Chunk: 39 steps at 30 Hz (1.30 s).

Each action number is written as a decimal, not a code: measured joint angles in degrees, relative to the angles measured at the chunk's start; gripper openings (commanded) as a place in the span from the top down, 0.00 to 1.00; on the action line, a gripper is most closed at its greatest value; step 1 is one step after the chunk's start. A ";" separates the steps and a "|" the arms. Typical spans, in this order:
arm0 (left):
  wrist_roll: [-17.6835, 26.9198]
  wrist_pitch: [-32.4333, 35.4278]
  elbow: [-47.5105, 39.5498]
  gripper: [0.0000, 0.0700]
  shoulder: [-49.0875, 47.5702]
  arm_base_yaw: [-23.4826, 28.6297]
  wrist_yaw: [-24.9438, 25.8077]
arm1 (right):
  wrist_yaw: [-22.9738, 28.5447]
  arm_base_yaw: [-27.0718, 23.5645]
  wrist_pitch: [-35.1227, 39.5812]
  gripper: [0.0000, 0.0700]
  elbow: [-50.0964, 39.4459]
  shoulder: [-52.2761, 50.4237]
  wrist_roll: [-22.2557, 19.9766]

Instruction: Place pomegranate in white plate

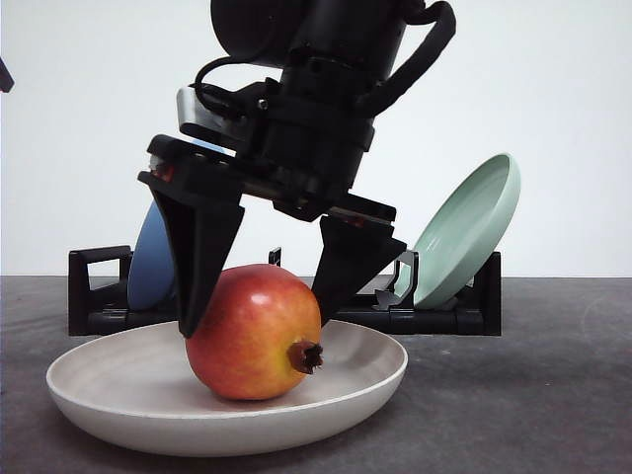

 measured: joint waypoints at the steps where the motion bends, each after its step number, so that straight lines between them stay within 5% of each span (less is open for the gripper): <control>1: 0.00 0.00 0.00 0.44 0.00 0.00 0.00 | 0.24 0.14 0.40 0.08 -0.10 -0.22 -0.02; 10: 0.00 0.00 0.00 0.44 0.02 0.00 0.00 | 0.67 -0.82 16.00 0.08 -10.84 -14.63 -3.21; 15: 0.00 0.00 0.00 0.44 0.02 0.00 0.00 | -5.58 -5.17 22.27 0.08 -21.58 -23.81 -4.07; 26: -0.43 -0.28 0.00 0.44 0.02 0.00 0.00 | -9.34 -22.09 14.82 0.08 -30.53 -44.85 -5.76; 35: -0.70 -0.42 0.00 0.44 0.02 0.00 0.00 | -9.84 -36.10 9.56 0.08 -30.53 -51.71 -9.06; 39: -1.22 -0.42 0.00 0.44 0.02 0.00 0.00 | -9.67 -37.84 9.69 0.08 -30.53 -51.75 -9.45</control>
